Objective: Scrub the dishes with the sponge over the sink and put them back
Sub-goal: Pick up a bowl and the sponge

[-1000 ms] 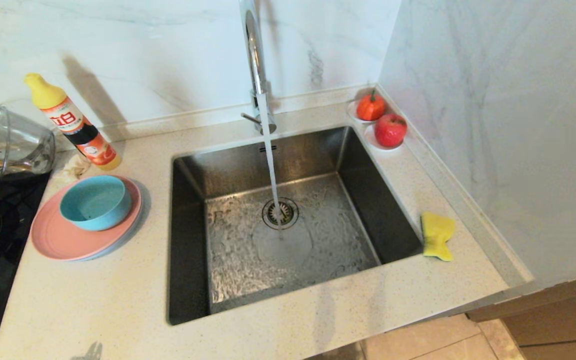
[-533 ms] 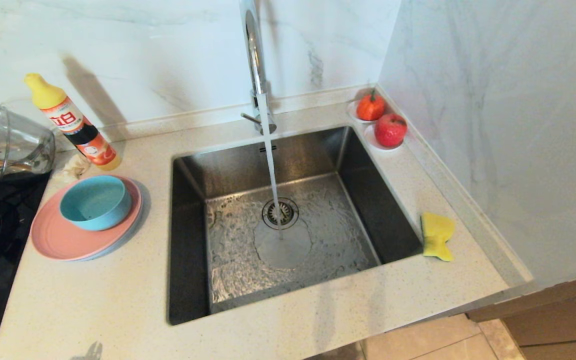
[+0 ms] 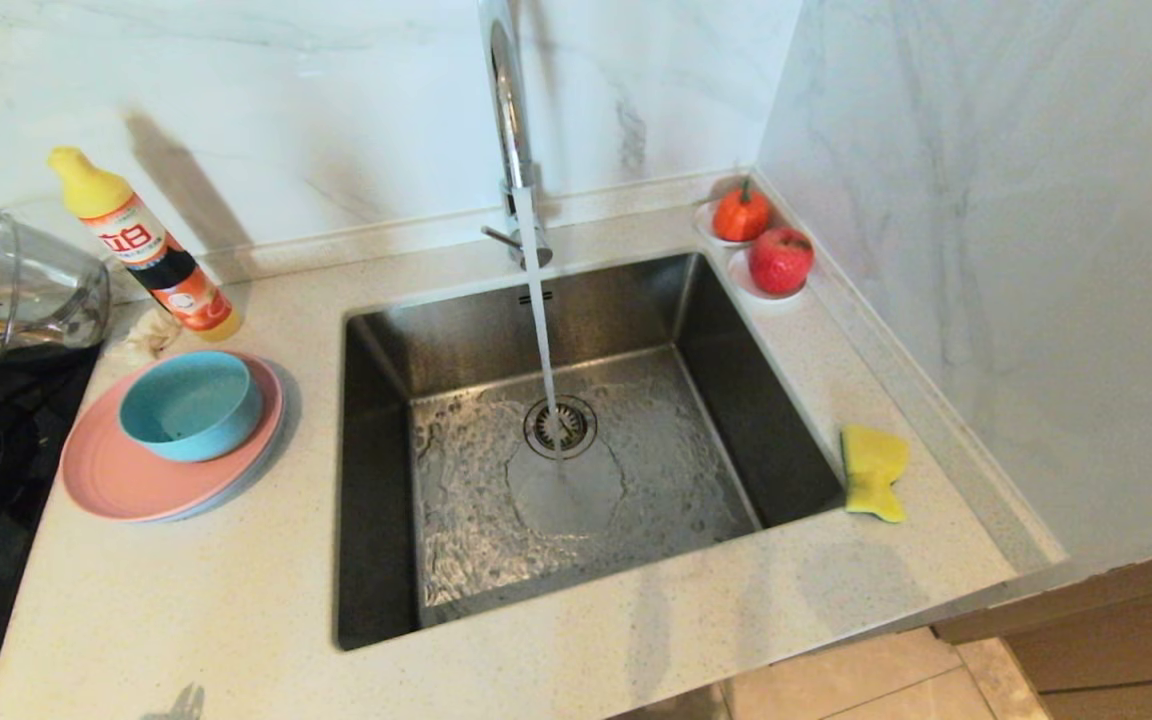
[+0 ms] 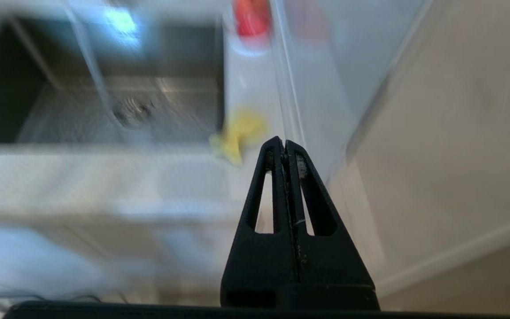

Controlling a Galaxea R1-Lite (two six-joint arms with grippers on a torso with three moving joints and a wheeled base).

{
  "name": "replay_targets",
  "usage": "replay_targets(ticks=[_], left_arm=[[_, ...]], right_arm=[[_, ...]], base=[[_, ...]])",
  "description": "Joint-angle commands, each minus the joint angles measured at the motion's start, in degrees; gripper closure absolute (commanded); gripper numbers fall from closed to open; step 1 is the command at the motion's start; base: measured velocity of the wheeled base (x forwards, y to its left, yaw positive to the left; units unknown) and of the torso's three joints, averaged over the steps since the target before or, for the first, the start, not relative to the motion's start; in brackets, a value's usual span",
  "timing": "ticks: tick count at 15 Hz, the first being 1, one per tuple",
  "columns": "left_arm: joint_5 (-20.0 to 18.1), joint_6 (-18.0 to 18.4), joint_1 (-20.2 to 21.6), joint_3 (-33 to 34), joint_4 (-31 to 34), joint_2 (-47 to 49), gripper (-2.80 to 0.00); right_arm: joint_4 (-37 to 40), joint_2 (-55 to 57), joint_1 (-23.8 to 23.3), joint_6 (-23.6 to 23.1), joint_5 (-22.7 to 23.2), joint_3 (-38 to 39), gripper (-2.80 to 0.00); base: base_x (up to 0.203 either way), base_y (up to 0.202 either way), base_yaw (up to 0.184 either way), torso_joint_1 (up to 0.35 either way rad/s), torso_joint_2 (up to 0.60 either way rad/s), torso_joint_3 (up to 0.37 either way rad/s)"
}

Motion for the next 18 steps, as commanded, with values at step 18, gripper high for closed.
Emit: replay_targets(ticks=[18], left_arm=[[0.0, 0.0, 0.1, 2.3, -0.1, 0.2, 0.00]], right_arm=[[19.2, 66.6, 10.3, 1.8, -1.8, -32.7, 0.00]], base=[[0.000, 0.000, 0.000, 0.000, 0.00, 0.000]])
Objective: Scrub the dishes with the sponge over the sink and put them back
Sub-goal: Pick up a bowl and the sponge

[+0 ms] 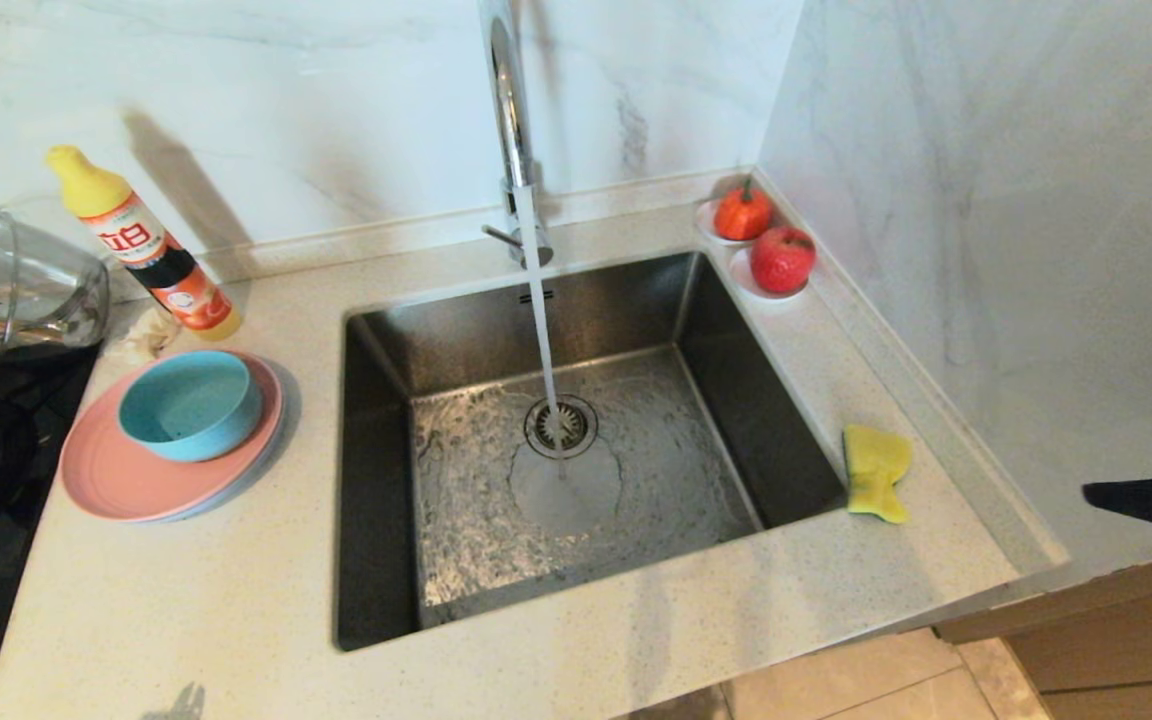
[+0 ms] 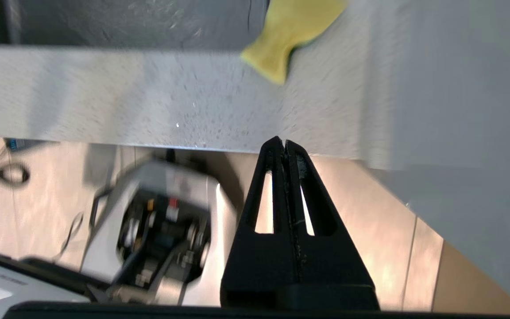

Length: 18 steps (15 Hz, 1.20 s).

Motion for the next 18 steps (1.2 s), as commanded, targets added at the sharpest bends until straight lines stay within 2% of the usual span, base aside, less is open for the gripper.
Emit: replay_targets(ticks=[1, 4, 7, 8, 14, 15, 18], left_arm=[[0.1, 0.0, 0.0, 2.3, -0.1, 0.2, 0.00], [0.1, 0.0, 0.0, 2.3, -0.1, 0.2, 0.00], [0.1, 0.0, 0.0, 2.3, -0.1, 0.2, 0.00], [0.1, 0.0, 0.0, 2.3, -0.1, 0.2, 0.00], [0.1, 0.0, 0.0, 2.3, -0.1, 0.2, 0.00], [0.1, -0.1, 0.0, 2.3, -0.1, 0.2, 0.00], [0.1, 0.0, 0.0, 2.3, -0.1, 0.2, 0.00]], right_arm=[[-0.2, 10.2, 4.8, 3.3, -1.9, -1.2, 0.00], [-1.0, 16.3, 8.4, 8.3, -6.1, -2.2, 0.00], [-3.5, 20.2, 8.8, 11.3, -8.9, -2.0, 0.00], [-4.1, 21.8, 8.8, 12.2, -9.5, -2.0, -2.80], [-4.9, 29.6, 8.8, 21.4, -14.0, -6.3, -2.80], [-5.0, 30.7, 8.8, 23.8, -14.3, -7.6, -2.80], [-5.0, 32.7, 8.8, 26.9, -14.3, -9.1, -2.80]], base=[[0.000, 0.000, 0.000, 0.000, 0.00, 0.000], [0.000, 0.000, 0.000, 0.000, 0.00, 0.000], [0.000, 0.000, 0.000, 0.000, 0.00, 0.000], [0.000, 0.000, 0.000, 0.000, 0.00, 0.000], [0.000, 0.000, 0.000, 0.000, 0.00, 0.000], [0.000, 0.000, 0.000, 0.000, 0.00, 0.000], [0.000, 0.000, 0.000, 0.000, 0.00, 0.000]])
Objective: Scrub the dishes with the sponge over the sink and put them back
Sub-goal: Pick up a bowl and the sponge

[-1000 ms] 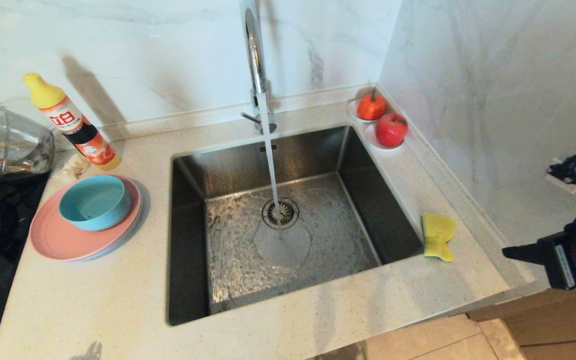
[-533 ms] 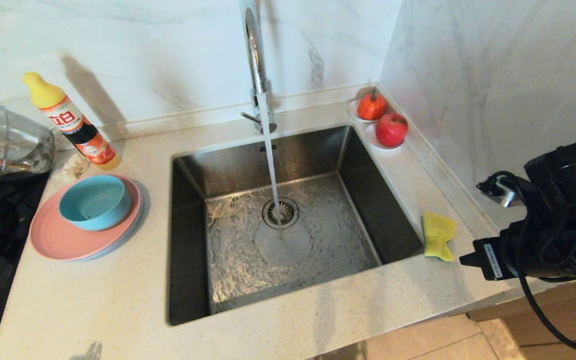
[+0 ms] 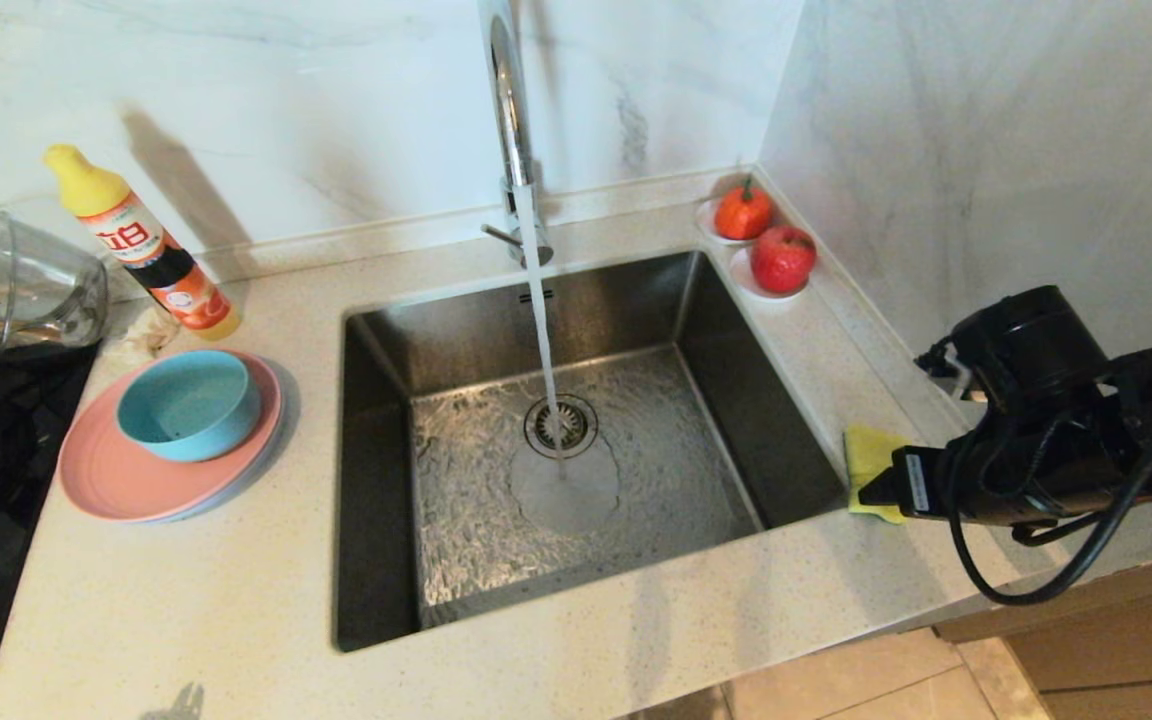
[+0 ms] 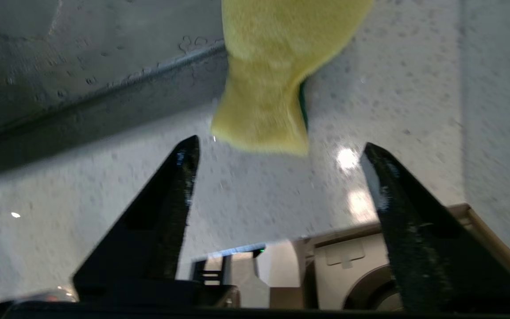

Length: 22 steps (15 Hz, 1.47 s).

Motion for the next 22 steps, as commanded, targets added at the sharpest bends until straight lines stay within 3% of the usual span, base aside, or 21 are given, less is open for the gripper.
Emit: replay_targets(ticks=[1, 5, 16, 22], left_arm=[[0.1, 0.0, 0.0, 2.3, -0.1, 0.1, 0.00], [0.1, 0.0, 0.0, 2.3, -0.1, 0.1, 0.00], [0.1, 0.0, 0.0, 2.3, -0.1, 0.1, 0.00], [0.1, 0.0, 0.0, 2.3, -0.1, 0.1, 0.00]], right_arm=[[0.1, 2.4, 0.0, 0.8, 0.0, -0.9, -2.80], [0.0, 5.8, 0.0, 5.6, -0.3, -3.7, -2.80], [-4.3, 9.5, -1.6, 5.9, -1.1, -8.1, -2.80], [1.8, 11.3, -0.9, 8.9, -4.4, -11.9, -2.80]], base=[[0.000, 0.000, 0.000, 0.000, 0.00, 0.000], [0.000, 0.000, 0.000, 0.000, 0.00, 0.000], [0.000, 0.000, 0.000, 0.000, 0.00, 0.000], [0.000, 0.000, 0.000, 0.000, 0.00, 0.000]])
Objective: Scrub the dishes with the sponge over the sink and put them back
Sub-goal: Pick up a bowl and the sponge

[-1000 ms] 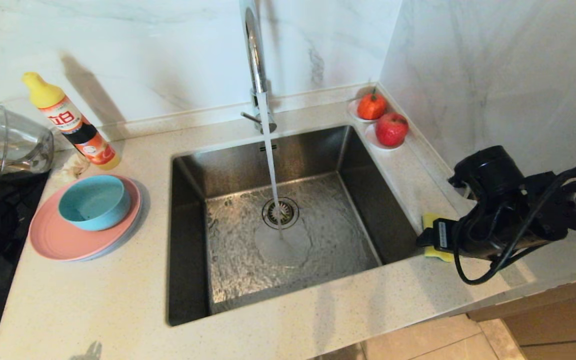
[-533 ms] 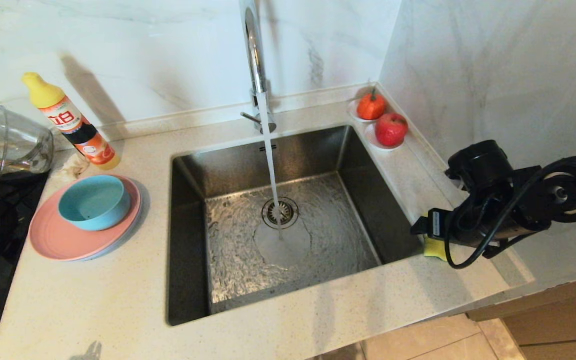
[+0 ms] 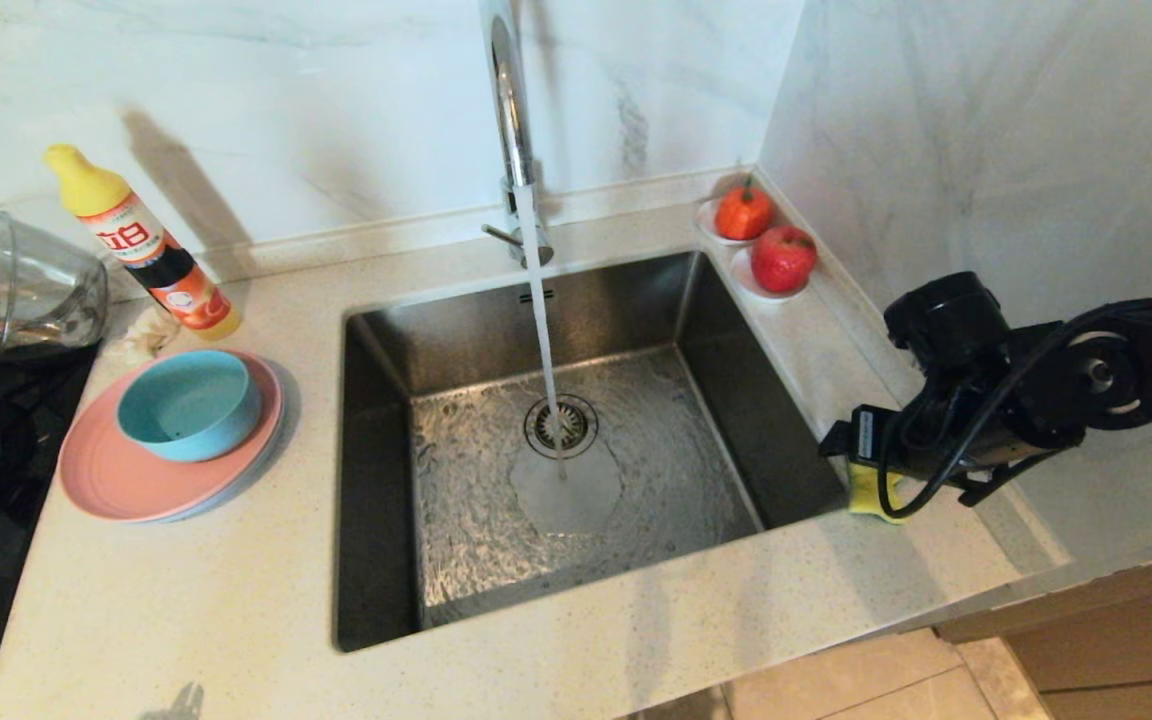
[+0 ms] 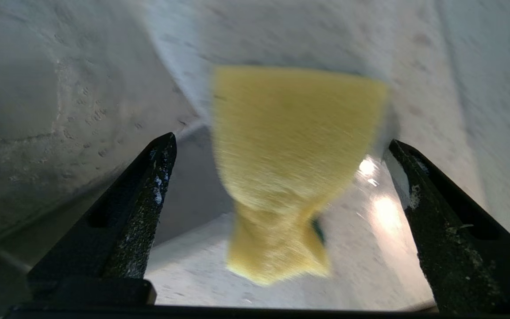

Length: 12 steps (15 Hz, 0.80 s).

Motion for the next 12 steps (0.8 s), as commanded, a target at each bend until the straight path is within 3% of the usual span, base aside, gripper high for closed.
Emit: replay_targets(ticks=[1, 7, 12], left_arm=[[0.0, 0.0, 0.0, 2.3, -0.1, 0.1, 0.00], [0.0, 0.0, 0.0, 2.3, -0.1, 0.1, 0.00], [0.0, 0.0, 0.0, 2.3, -0.1, 0.1, 0.00]], right_arm=[[4.2, 1.0, 0.3, 1.7, -0.5, -2.9, -2.80], [10.7, 0.6, 2.1, 8.5, -0.2, -4.6, -2.80], [12.2, -0.6, 4.8, 10.7, 0.0, -4.7, -2.80]], base=[[0.000, 0.000, 0.000, 0.000, 0.00, 0.000], [0.000, 0.000, 0.000, 0.000, 0.00, 0.000], [0.000, 0.000, 0.000, 0.000, 0.00, 0.000]])
